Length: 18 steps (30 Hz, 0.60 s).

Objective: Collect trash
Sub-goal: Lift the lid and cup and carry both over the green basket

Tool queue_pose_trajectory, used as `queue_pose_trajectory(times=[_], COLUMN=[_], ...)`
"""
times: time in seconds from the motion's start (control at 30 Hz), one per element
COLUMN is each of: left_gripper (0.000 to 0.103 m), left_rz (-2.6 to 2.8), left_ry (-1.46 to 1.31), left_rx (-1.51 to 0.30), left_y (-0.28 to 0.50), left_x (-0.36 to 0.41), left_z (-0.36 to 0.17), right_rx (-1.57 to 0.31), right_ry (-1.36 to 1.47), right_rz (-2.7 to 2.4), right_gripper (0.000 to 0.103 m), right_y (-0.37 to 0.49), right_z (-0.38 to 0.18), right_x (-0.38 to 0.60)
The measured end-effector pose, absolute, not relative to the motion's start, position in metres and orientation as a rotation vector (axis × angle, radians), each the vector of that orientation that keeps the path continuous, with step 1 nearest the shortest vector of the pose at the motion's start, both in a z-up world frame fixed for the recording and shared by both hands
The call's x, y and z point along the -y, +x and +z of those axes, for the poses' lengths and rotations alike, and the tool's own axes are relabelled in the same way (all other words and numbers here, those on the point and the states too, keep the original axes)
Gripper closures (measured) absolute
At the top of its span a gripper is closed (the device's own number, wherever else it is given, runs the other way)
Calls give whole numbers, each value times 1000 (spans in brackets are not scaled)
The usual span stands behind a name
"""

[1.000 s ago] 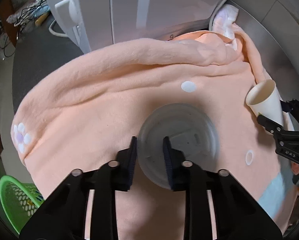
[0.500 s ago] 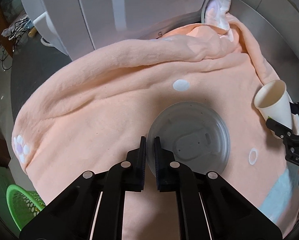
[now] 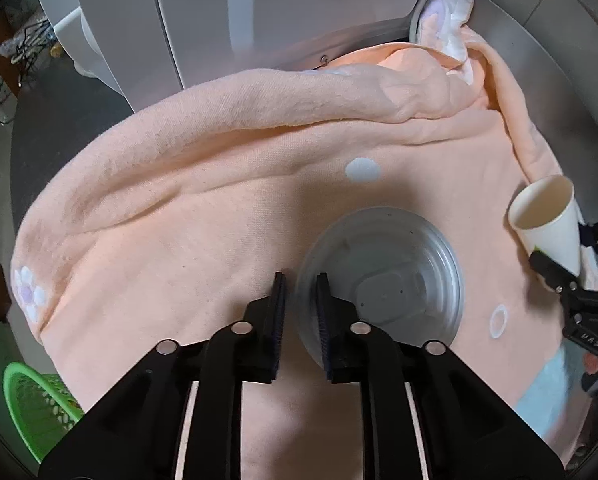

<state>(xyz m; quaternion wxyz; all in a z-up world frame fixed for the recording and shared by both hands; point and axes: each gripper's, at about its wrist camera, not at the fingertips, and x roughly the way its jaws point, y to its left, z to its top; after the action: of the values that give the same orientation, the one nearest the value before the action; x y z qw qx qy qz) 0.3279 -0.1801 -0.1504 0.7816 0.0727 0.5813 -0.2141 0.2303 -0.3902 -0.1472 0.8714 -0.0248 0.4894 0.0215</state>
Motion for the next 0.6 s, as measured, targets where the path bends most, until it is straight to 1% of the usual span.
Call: queue_pose_trajectory(times=[0.17,0.2,0.23,0.27,0.6], left_gripper=[85,91,95,96,98], left_rz=[-476,-477,-478,-477,-478], left_ry=[166,166,163,157,215], left_rx=[-1235,-1231,-1231,-1229,-1129], left_y=[326,325,325,325,294], left_x=[179,178,178,177,178], left_z=[-152,-152,-151,-150,-115], right_rx=[-1013,-1011,-1009,-1007,-952], right_ry=[-37,-36,-33,-28,13], right_rz=[46,45,45,45,73], right_gripper=[39,39,39,39,39], right_y=[224,223,221,219,191], right_z=[-144,-143,-142,-141,-118], right_x=[389,389,389,388,371])
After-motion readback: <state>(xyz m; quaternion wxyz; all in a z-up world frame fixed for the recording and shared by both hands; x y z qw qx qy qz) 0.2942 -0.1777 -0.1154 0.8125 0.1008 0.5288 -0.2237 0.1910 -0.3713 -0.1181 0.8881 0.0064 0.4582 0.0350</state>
